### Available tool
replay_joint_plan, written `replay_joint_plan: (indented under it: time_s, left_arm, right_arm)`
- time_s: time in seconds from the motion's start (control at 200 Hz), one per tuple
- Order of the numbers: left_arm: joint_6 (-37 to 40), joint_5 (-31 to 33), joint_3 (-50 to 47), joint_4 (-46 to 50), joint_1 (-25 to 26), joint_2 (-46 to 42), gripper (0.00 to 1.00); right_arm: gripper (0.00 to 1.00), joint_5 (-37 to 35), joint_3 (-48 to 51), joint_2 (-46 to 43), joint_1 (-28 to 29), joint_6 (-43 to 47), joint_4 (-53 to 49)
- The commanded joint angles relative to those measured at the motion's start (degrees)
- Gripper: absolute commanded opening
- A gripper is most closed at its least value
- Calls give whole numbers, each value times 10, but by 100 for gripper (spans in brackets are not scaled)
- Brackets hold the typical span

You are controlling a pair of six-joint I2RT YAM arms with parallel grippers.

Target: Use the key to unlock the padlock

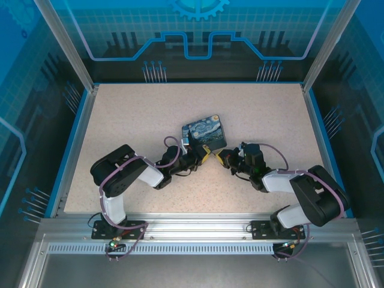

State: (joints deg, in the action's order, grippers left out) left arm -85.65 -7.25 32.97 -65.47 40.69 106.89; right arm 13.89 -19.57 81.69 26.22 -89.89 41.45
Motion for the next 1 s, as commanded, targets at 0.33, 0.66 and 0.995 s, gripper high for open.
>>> replay_joint_plan:
  time_s: [0.33, 0.66, 0.995]
  left_arm:
    - [-15, 9, 12, -39, 3, -2, 0]
    - [-14, 8, 13, -35, 3, -6, 0]
    - [-13, 9, 15, -31, 3, -8, 0]
  right_arm:
    - [0, 1, 6, -35, 1, 23, -46]
    - [0, 3, -14, -35, 2, 26, -55]
    - [0, 10, -37, -17, 2, 24, -46]
